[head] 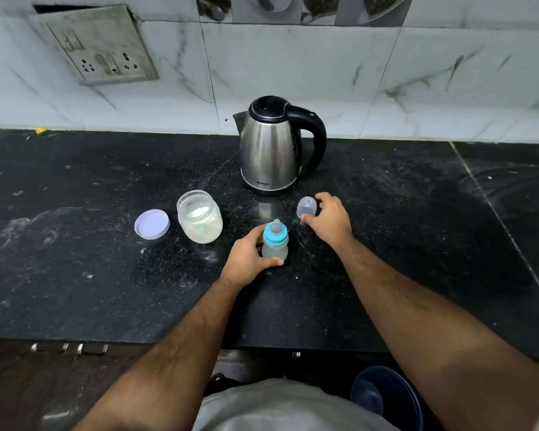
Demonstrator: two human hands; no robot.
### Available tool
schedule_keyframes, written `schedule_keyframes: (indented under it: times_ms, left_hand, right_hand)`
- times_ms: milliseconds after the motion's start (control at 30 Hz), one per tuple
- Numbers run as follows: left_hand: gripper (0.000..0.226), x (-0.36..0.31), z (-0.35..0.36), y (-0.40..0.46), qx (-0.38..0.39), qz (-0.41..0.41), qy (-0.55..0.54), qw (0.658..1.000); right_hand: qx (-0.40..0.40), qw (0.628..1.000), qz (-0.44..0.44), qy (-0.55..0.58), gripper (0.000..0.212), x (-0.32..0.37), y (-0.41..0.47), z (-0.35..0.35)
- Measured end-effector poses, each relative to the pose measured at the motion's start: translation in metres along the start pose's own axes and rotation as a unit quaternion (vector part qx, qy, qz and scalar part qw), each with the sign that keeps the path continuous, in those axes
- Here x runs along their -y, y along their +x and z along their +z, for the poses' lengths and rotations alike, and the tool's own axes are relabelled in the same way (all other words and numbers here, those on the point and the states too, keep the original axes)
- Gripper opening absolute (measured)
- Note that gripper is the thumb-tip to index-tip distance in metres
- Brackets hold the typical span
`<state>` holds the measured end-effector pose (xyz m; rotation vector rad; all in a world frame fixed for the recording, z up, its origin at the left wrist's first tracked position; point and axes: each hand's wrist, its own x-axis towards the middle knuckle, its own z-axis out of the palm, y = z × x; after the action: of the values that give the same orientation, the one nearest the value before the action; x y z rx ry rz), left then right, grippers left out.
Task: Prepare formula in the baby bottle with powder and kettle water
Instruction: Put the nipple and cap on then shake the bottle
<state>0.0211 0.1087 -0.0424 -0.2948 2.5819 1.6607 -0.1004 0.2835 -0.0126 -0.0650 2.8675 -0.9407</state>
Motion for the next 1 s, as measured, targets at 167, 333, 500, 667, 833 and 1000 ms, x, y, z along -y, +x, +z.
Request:
schedule_keyframes:
  times_ms: [167, 333, 500, 667, 833, 1000]
  left_hand:
    - [0.072, 0.003, -0.009, -0.003, -0.016, 0.014, -0.001, 1.000]
    - [0.066, 0.005, -0.014, -0.006, -0.020, 0.004, -0.019, 1.000]
    - [0.066, 0.006, -0.016, -0.006, -0.020, 0.004, -0.028, 0.999]
    - [0.064, 0.002, -0.010, -0.006, -0.017, 0.008, -0.047, 0.999]
    - [0.060, 0.000, -0.009, -0.005, -0.015, 0.016, -0.056, 0.998]
    - [0.059, 0.004, -0.009, -0.005, -0.011, 0.023, -0.055, 0.998]
  right_hand:
    - [0.030, 0.998, -0.003, -0.052, 0.076, 0.005, 0.016, 0.008]
    - [0.007, 0.998, -0.005, -0.066, 0.042, 0.001, 0.019, 0.010]
    - [-0.014, 1.000, -0.017, 0.009, 0.038, 0.008, 0.013, 0.002]
    - [-0.017, 0.980, -0.087, 0.177, 0.034, 0.036, -0.017, -0.021]
    - [0.005, 0.953, -0.183, 0.240, 0.050, 0.055, -0.056, -0.045]
    - [0.047, 0.951, -0.235, 0.196, 0.043, 0.045, -0.074, -0.035]
